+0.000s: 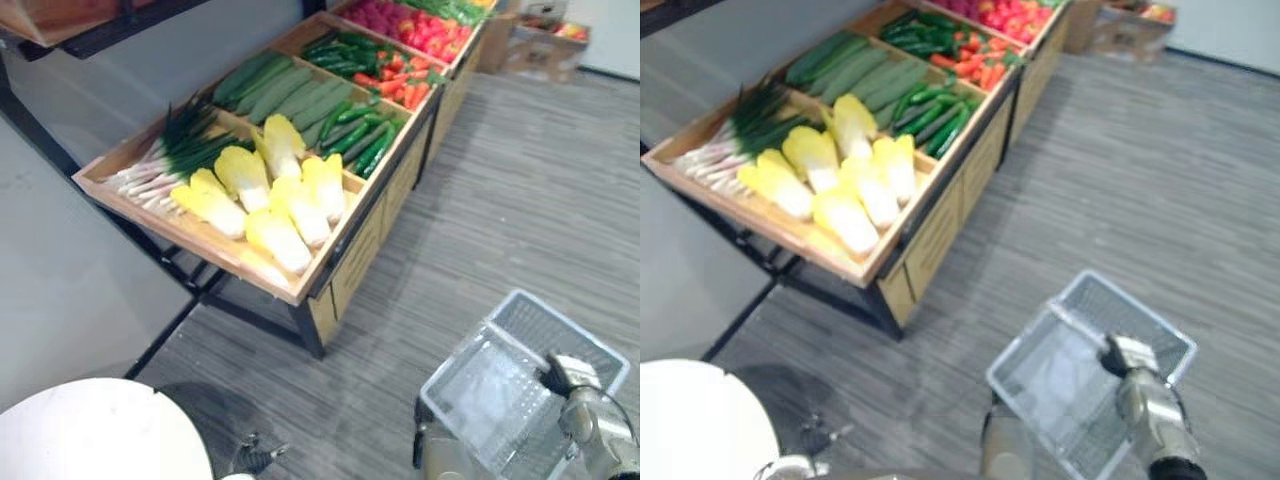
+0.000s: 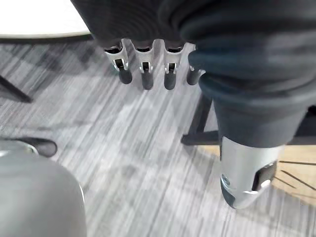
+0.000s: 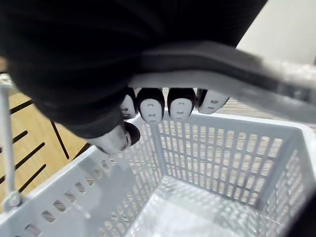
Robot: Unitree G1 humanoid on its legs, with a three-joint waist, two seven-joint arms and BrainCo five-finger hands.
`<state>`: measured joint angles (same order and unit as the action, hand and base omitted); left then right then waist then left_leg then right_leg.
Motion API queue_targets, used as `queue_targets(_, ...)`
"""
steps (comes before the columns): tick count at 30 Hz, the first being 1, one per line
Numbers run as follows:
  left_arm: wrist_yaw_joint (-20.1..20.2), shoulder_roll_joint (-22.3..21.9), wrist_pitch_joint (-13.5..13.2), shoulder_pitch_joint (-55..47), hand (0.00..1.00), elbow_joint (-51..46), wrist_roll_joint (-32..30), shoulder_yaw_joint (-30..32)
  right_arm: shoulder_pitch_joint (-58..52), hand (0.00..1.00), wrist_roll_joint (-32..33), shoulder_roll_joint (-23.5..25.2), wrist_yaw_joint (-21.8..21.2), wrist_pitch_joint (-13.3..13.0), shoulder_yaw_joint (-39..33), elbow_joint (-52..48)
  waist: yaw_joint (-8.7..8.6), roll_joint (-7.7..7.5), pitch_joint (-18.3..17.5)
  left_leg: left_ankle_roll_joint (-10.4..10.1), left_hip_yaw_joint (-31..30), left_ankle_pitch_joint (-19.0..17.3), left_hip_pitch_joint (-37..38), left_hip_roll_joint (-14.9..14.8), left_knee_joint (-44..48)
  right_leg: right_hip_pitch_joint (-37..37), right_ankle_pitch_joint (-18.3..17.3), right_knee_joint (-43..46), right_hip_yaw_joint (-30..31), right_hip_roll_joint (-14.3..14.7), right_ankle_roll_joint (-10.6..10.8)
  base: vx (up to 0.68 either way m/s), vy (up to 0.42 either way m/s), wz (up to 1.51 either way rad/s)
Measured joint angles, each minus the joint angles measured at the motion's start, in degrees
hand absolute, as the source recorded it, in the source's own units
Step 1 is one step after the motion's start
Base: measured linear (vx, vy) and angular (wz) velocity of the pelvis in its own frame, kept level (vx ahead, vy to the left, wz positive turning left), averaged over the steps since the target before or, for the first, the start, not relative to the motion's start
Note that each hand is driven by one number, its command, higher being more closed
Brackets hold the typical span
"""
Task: Pick vegetable in the basket
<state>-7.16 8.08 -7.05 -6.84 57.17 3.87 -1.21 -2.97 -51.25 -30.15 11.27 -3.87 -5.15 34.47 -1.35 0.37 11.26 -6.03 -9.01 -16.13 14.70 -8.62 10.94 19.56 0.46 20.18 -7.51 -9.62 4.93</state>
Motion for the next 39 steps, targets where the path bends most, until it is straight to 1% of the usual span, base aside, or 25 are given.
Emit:
queue_targets(1,-0.6,-1.1,0.0,0.2,0.00,-0.1,0.1,1.7,-0.5,1.00,0.0,0.0,0.1,-0.1,-0.9,0.0,-0.02,0.76,-0.7,-0.3,-1.3,1.1,-1.5,-1.8,1.9,-0.1,-2.3,1.3,-2.1,1.0,-0.9,0.38,-0.342,0.44)
queue_targets(4,-1.9,-1.8,0.0,0.3,0.00,0.0,0.5,3.1,-0.8,1.00,0.2,0.5,0.2,-0.1,-1.1,1.4,-0.21,1.45,-1.5,-1.2,-4.5,3.9,-7.8,-3.3,10.1,-1.5,-3.2,-0.6,-5.6,2.6,-2.4,0.33,-0.285,0.44)
queue_targets(6,-2.5,-1.9,0.0,0.5,0.00,-0.1,2.6,3.7,-1.6,1.00,0.7,0.9,0.3,-0.1,-1.1,3.7,-0.17,1.26,-1.5,-2.3,-4.0,10.4,-12.3,-3.5,18.7,-6.2,-3.6,-4.1,-8.8,3.0,-3.0,0.28,-0.243,0.75)
queue_targets(7,-2.9,-2.0,-0.1,0.4,0.00,-0.2,3.0,3.9,-2.9,1.00,0.7,0.9,0.3,-0.1,-1.1,4.8,-0.05,0.90,-1.4,-2.8,-1.7,17.5,-13.8,-3.9,22.7,-11.3,-3.7,-7.5,-10.6,3.1,-3.2,0.29,-0.219,0.70)
queue_targets(8,-3.2,-1.8,-0.3,0.2,0.00,-0.2,4.1,4.0,-3.9,1.00,0.7,0.9,0.4,0.0,-1.3,4.8,0.55,-0.12,-1.1,-1.7,1.6,20.0,-14.5,-5.3,25.6,-14.6,-3.6,-10.2,-11.9,2.5,-3.3,0.35,-0.244,0.80)
queue_targets(9,-3.2,-1.9,-0.5,0.0,0.00,-0.4,4.7,3.9,-4.3,1.00,0.7,0.8,0.8,0.2,-2.1,4.7,0.50,0.27,-1.3,-1.6,7.9,15.7,-16.9,-7.5,29.6,-18.0,-3.6,-12.4,-13.8,2.5,-3.5,0.27,-0.182,0.59)
queue_targets(11,-3.1,-2.2,-0.5,0.0,0.00,-1.3,4.9,4.0,-4.5,1.00,1.5,0.9,1.0,0.5,-3.3,4.7,0.45,0.32,-1.4,-0.6,16.1,10.2,-20.8,-8.3,30.0,-20.0,-3.6,-14.5,-15.7,1.8,-3.5,0.19,-0.106,0.59)
queue_targets(13,-3.1,-2.4,-0.4,0.0,0.00,-2.3,4.8,4.4,-4.5,1.00,2.4,1.1,1.4,0.7,-4.7,5.2,0.53,0.46,-1.4,-0.5,23.6,7.5,-24.8,-5.8,20.8,-20.4,-3.6,-15.6,-18.1,1.2,-3.4,0.12,-0.007,0.56)
queue_targets(15,-3.1,-2.5,-0.2,0.0,0.00,-2.3,4.4,4.3,-4.6,1.00,2.7,1.8,2.2,0.7,-6.2,6.3,0.58,0.86,-1.6,-0.6,26.9,8.5,-25.3,-2.6,10.8,-21.1,-4.0,-16.1,-19.5,1.3,-2.9,0.09,0.090,0.44)
queue_targets(16,-3.0,-2.8,0.1,-0.4,0.00,-2.1,3.8,4.1,-5.0,1.00,2.8,2.0,2.5,0.7,-7.6,6.8,0.88,2.24,-2.1,2.5,29.7,12.7,-25.4,-0.2,1.8,-21.8,-4.4,-16.1,-20.6,2.3,-2.0,0.11,0.137,0.39)
queue_targets(17,-2.9,-2.7,0.0,-0.4,0.00,-1.8,3.9,4.3,-5.1,1.00,2.8,2.7,2.5,0.7,-7.8,7.1,1.39,2.55,-2.4,4.8,30.1,13.1,-24.3,0.1,0.2,-22.2,-4.7,-16.3,-20.5,2.3,-1.6,0.13,0.136,0.36)
queue_targets(18,-2.8,-2.6,0.0,-0.3,0.00,-1.3,3.8,5.1,-5.4,1.00,2.8,3.2,2.5,0.6,-7.8,7.1,1.79,1.37,-2.9,4.6,30.1,13.9,-23.0,1.8,-2.2,-22.8,-4.5,-17.2,-20.4,1.5,-1.0,0.15,0.102,0.21)
queue_targets(21,-2.4,-2.1,0.1,-0.3,0.00,-0.2,2.1,7.1,-2.9,1.00,2.8,2.8,2.6,0.7,-7.7,9.0,3.15,0.63,-3.0,7.1,30.4,13.1,-21.8,3.6,-2.8,-22.9,-4.8,-16.5,-19.7,0.1,0.5,0.15,0.102,0.01)
queue_targets(22,-2.4,-2.0,0.3,-1.3,0.00,1.6,1.9,7.5,-1.6,1.00,2.7,2.6,2.6,0.7,-6.4,10.6,2.99,-0.16,-2.6,7.3,30.7,11.2,-18.7,5.0,-4.2,-21.8,-7.4,-8.6,-17.4,-2.8,2.2,0.14,0.140,-0.08)
queue_targets(23,-2.4,-2.1,0.6,-2.0,0.00,2.3,1.9,7.2,-1.2,1.00,2.7,2.5,2.5,0.7,-4.9,11.4,2.88,0.31,-2.8,7.1,30.7,11.1,-16.2,5.0,-5.9,-18.2,-7.3,1.7,-13.9,-4.2,2.7,0.16,0.169,-0.03)
queue_targets(24,-2.4,-1.1,0.8,-2.8,0.00,2.2,1.7,6.8,-1.8,1.00,2.7,2.9,2.5,0.7,-3.3,11.5,2.75,0.08,-2.8,7.2,30.6,10.9,-14.1,4.8,-6.9,-14.0,-5.3,12.1,-9.4,-5.2,5.9,0.11,0.116,0.00)
queue_targets(26,-2.5,1.1,1.0,-3.1,0.00,2.2,1.5,5.4,-1.0,1.00,2.8,3.1,3.2,0.9,-4.4,11.7,1.69,-0.98,-2.8,7.6,29.3,10.1,-12.5,4.7,-6.9,-8.6,-3.8,24.2,-3.7,-6.7,8.6,0.13,0.002,0.29)
queue_targets(28,-2.7,2.1,1.0,-2.8,0.00,2.1,1.6,5.5,-1.0,1.00,2.8,3.6,3.3,0.6,-4.6,13.4,1.06,-1.89,-2.2,7.5,27.7,10.1,-11.6,4.0,-6.7,-7.7,-6.1,25.0,-5.1,-7.9,4.7,0.16,-0.084,0.52)
queue_targets(30,-3.1,2.0,1.0,-2.0,0.00,1.2,2.2,5.9,-0.8,1.00,2.9,4.4,3.2,0.6,-5.3,15.7,0.91,-2.28,-2.4,6.2,25.8,10.7,-11.7,2.1,-5.7,-7.9,-6.9,18.6,-6.2,-8.3,3.2,0.20,-0.183,0.48)
queue_targets(32,-3.5,1.5,0.7,-1.0,0.00,-1.3,2.7,6.1,-0.2,1.00,4.5,4.7,3.2,0.7,-5.8,18.1,0.91,-2.19,-2.4,4.4,23.4,11.4,-12.9,0.0,-5.4,-8.0,-6.3,7.2,-3.5,-7.8,3.3,0.22,-0.344,0.57)
queue_targets(34,-3.8,1.5,0.0,-0.1,0.00,-2.7,2.7,6.0,0.2,1.00,5.3,5.4,3.2,0.7,-8.2,20.4,0.96,-2.58,-2.6,1.9,20.8,11.9,-14.1,-1.4,-5.5,-7.8,-3.5,-0.9,2.6,-7.2,2.7,0.14,-0.389,0.60)
queue_targets(36,-4.1,2.6,-0.4,0.4,0.00,-3.8,2.7,5.9,-0.7,1.00,7.2,7.2,3.3,1.1,-10.9,21.9,0.92,-4.66,-3.3,-1.8,17.6,12.1,-14.9,-1.6,-6.0,-8.3,4.5,-3.8,8.5,-6.6,2.7,0.10,-0.469,0.67)
queue_targets(37,-4.3,2.4,-0.4,0.6,0.00,-4.1,2.7,5.9,-1.1,1.00,8.3,8.0,3.4,1.6,-12.0,23.4,1.18,-4.48,-3.5,-4.0,15.9,12.6,-14.8,-2.7,-7.0,-10.1,-1.1,-5.0,8.6,-5.5,7.0,0.10,-0.527,0.38)
queue_targets(38,-5.1,1.7,-0.6,0.6,0.00,-4.7,2.7,6.1,-0.9,1.00,9.2,8.2,3.6,2.2,-12.4,24.1,1.89,-3.95,-3.4,-5.4,15.7,13.3,-15.1,-4.6,-7.9,-11.0,-4.6,-7.5,6.4,-4.2,6.8,0.09,-0.572,0.34)
queue_targets(39,-6.1,-0.8,-0.6,0.6,0.00,-4.5,2.7,6.2,-0.1,1.00,9.8,7.5,4.3,2.6,-12.6,24.5,1.52,-0.16,-3.0,-5.9,13.8,14.5,-15.7,-7.7,-9.0,-11.5,-4.3,-8.2,4.0,-0.9,5.7,0.09,-0.473,0.28)
